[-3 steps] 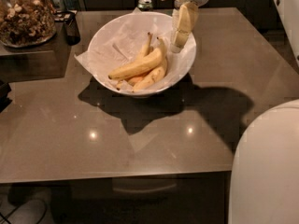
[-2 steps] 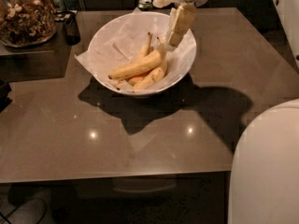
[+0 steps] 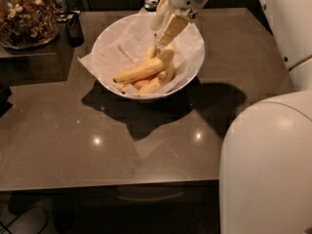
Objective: Pick banana from white bowl
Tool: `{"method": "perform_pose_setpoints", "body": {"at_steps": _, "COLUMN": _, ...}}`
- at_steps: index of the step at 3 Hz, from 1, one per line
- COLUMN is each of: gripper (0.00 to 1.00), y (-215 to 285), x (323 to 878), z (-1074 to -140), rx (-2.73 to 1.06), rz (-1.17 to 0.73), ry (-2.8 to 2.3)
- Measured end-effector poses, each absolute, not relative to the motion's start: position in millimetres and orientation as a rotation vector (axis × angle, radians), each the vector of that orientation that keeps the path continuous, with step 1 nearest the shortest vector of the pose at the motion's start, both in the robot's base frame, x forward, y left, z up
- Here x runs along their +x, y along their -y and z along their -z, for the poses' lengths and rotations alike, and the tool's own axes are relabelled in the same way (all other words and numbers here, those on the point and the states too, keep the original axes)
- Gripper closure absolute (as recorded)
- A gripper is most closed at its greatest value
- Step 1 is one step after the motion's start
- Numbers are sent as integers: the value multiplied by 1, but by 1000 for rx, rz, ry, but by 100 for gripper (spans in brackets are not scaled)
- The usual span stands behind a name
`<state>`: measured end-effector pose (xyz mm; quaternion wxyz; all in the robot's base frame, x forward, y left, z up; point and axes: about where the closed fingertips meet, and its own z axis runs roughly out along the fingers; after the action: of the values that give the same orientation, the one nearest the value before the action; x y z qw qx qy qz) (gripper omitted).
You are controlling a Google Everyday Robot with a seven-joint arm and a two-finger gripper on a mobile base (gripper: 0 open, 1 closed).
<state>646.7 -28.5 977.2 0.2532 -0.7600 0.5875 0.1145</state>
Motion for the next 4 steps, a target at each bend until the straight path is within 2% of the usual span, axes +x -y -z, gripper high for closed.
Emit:
{"method": "perform_pose_setpoints", "body": {"at_steps": 1, "gripper": 43, "y": 16, "x": 658, "z": -954, "rx": -2102, "rz": -377, "ry": -1585}}
{"method": "perform_pose_setpoints", "body": {"at_steps": 2, "gripper": 39, "y": 10, "x": 665, "z": -937, "rx": -2112, "rz": -421, "ry": -1587}}
{"method": "perform_pose_setpoints", "body": {"at_steps": 4, "gripper": 39, "y": 10, "x": 670, "z": -917, "rx": -2099, "rz": -489, "ry": -1623}}
